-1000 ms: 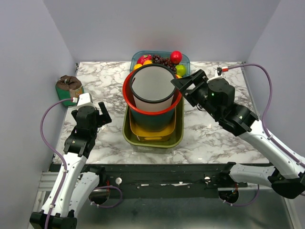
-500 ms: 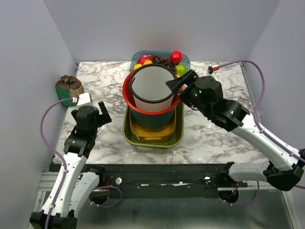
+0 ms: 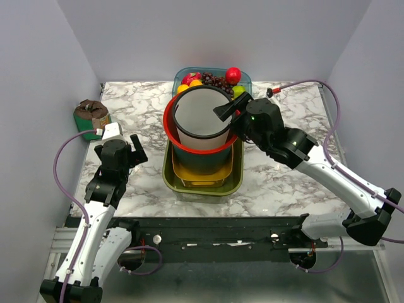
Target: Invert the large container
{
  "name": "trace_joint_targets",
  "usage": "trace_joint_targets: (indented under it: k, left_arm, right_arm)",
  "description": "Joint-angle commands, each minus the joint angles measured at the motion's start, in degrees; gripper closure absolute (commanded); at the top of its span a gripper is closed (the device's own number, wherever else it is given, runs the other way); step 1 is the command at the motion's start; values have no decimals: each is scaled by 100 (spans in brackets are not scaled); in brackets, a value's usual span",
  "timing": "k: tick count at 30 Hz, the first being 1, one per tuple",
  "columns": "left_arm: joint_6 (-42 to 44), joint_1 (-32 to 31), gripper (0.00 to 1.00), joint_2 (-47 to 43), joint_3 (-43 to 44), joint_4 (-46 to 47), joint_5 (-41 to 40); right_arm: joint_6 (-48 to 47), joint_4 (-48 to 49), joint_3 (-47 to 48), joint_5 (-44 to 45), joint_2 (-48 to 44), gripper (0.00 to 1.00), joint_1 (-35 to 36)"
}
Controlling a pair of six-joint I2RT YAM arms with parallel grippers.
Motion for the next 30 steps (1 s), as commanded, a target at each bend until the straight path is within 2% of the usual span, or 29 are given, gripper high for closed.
trace_joint_targets:
  k: [1, 3, 6, 10, 12, 14, 17, 19, 21, 22, 24, 27, 30]
  left_arm:
    - [55, 24, 1, 0, 62, 93, 97]
    - [64, 33, 1, 8, 54, 102, 114]
    - [64, 33, 1, 0, 62, 93, 106]
    - [64, 42, 1, -27, 80, 76, 114]
    - [99, 42, 1, -53, 211, -64, 211]
    - [56, 42, 1, -158, 456, -414, 377]
    - [2, 42, 1, -229, 1510, -645, 597]
    - [90, 50, 1, -63, 2441, -741, 1158]
    - [21, 42, 1, 533, 3492, -1134, 1711]
    - [-49, 42, 1, 771, 3795, -1242, 2271]
    - [-269, 42, 1, 1351, 4531, -1453, 2714]
    - [-506, 42, 1, 1993, 5323, -1619, 3374]
    - [-831, 42, 1, 2582, 5608, -1612, 4260]
  right_arm:
    - [273, 278, -280, 105, -463, 9, 65]
    - [-348, 368, -46, 87, -517, 9, 100]
    - [-598, -542, 465, 813, -526, 7, 258]
    - [-134, -1240, 327, 1606, -877, 0, 337]
    - [278, -1162, 142, 1906, -1140, 0, 530]
    - [351, -908, -34, 1679, -1273, 0, 531]
    - [2, -416, 18, 1144, -1335, 0, 539]
    - [-203, -379, 132, 818, -1239, 0, 539]
    - [147, -327, -138, 694, -1282, 0, 539]
    - [201, 56, -331, 616, -1343, 0, 548]
    - [533, 680, -953, 475, -1606, 0, 539]
    - [947, 1114, -1387, 430, -1774, 6, 548]
    - [922, 992, -1239, 282, -1573, 7, 557]
